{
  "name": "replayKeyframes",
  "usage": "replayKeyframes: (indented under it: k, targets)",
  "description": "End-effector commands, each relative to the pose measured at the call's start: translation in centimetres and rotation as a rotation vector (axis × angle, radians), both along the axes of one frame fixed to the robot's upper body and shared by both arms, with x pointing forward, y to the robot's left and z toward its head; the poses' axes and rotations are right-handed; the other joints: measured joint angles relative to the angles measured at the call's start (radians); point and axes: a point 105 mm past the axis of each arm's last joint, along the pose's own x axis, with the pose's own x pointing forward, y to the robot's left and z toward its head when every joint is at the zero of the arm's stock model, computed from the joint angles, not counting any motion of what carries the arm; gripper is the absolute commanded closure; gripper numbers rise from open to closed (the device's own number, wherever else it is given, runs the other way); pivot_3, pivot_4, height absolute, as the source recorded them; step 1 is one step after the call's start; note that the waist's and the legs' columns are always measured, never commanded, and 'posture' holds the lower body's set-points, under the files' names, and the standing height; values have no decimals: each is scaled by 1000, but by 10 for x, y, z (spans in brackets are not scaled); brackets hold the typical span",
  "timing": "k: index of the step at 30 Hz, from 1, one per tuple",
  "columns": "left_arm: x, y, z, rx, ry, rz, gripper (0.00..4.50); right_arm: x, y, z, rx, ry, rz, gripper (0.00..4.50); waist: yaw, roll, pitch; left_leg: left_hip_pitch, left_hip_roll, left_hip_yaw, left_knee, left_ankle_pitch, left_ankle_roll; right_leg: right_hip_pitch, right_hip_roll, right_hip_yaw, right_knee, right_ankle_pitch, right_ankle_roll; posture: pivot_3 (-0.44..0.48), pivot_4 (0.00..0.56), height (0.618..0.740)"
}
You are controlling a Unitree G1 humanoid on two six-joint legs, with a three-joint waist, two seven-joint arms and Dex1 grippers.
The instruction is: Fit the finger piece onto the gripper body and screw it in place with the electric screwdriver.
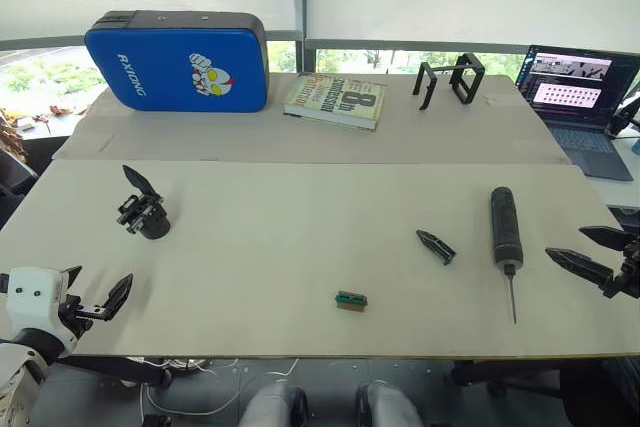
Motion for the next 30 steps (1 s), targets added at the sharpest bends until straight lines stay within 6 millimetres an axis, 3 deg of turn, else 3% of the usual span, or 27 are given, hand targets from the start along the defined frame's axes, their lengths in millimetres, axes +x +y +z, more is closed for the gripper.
replayKeyframes:
  k: [1, 4, 10, 15, 23, 30]
  targets:
    - [2, 0, 8, 20, -23, -2, 0, 2, 3, 16, -27, -73, 15, 46, 0, 0, 0, 0, 0, 0, 0, 0, 0, 0, 0, 0, 0, 0, 0, 0, 150, 740]
    - [5, -2, 8, -13, -51, 10, 0, 9, 24, 25, -29, -108, 86, 46, 0, 0, 0, 0, 0, 0, 0, 0, 0, 0, 0, 0, 0, 0, 0, 0, 150, 740]
    - [18, -2, 6, -12, -65, -7, 0, 10, 104, 47, 31, -74, 432, 46, -3, 0, 0, 0, 1, 0, 0, 1, -1, 0, 0, -2, 1, 2, 3, 0, 150, 740]
    - [38, -3, 2, -5, -75, -45, 0, 8, 160, 63, 46, -80, 693, 46, 2, 0, 0, 0, 1, 0, 0, 1, -1, 0, -1, -3, -1, 3, 4, 0, 150, 740]
    - [70, -2, -3, 11, -94, -59, 0, 8, 197, 72, 80, -110, 863, 46, 5, -2, 1, -2, 0, 0, 0, 1, -1, -1, -3, -5, -2, 6, 6, 0, 150, 740]
    - [100, -10, -8, 8, -143, -69, 0, 6, 208, 62, 88, -102, 895, 46, 1, -2, 1, -3, 0, 0, 0, 1, -3, -2, -3, -5, -2, 7, 7, 0, 150, 740]
